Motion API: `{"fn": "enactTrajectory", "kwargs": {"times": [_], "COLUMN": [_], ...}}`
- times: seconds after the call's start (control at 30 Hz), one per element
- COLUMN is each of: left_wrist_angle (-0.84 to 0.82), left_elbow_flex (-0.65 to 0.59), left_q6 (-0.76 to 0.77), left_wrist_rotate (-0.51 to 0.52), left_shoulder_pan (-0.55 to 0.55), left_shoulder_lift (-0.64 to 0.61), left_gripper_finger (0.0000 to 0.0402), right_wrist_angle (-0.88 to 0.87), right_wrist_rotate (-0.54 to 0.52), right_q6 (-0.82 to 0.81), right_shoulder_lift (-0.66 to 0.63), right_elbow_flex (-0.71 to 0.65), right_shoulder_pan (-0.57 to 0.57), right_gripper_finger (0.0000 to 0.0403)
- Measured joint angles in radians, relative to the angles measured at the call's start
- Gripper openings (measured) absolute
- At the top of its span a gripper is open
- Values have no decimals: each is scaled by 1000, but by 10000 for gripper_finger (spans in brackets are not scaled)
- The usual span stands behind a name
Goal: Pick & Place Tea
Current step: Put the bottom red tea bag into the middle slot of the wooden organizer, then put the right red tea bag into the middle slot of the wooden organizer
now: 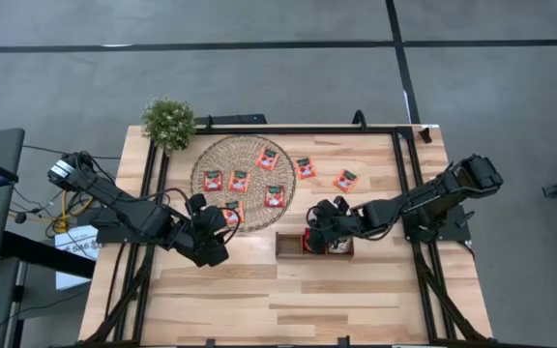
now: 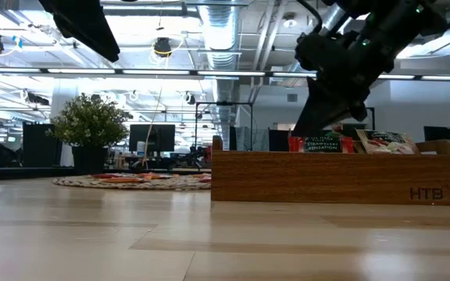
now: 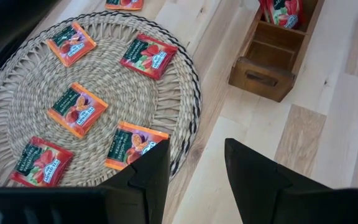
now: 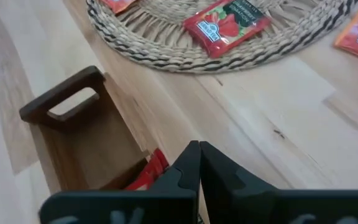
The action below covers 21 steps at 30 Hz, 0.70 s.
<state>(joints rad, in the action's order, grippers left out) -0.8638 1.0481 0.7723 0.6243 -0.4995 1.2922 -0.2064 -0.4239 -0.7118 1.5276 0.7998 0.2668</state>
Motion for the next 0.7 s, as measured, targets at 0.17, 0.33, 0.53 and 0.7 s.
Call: {"fn": "enactTrajectory", "kwargs": {"times": [0.17,0.33,0.53,0.7], "left_wrist_angle": [2,13,28,29], "left_elbow_flex": [0,0,0,0], "left_q6": [0,0,-1,-1], "left_wrist_rotate": [1,4,4,3], "left_shoulder_pan": [0,1,1,1], "left_shoulder_lift": [0,0,0,0], "left_gripper_finger": [147,147,147,147], "right_wrist_angle": [19,64,67,70], "right_wrist_rotate": [29,68,66,62], "right_q6": [3,5,10,14], "right_shoulder_lift": [23,67,60,56], "right_elbow_flex": [1,4,1,-1], "right_shoulder_pan": [0,-1,-1,-1], "right_gripper_finger": [1,1,1,0]}}
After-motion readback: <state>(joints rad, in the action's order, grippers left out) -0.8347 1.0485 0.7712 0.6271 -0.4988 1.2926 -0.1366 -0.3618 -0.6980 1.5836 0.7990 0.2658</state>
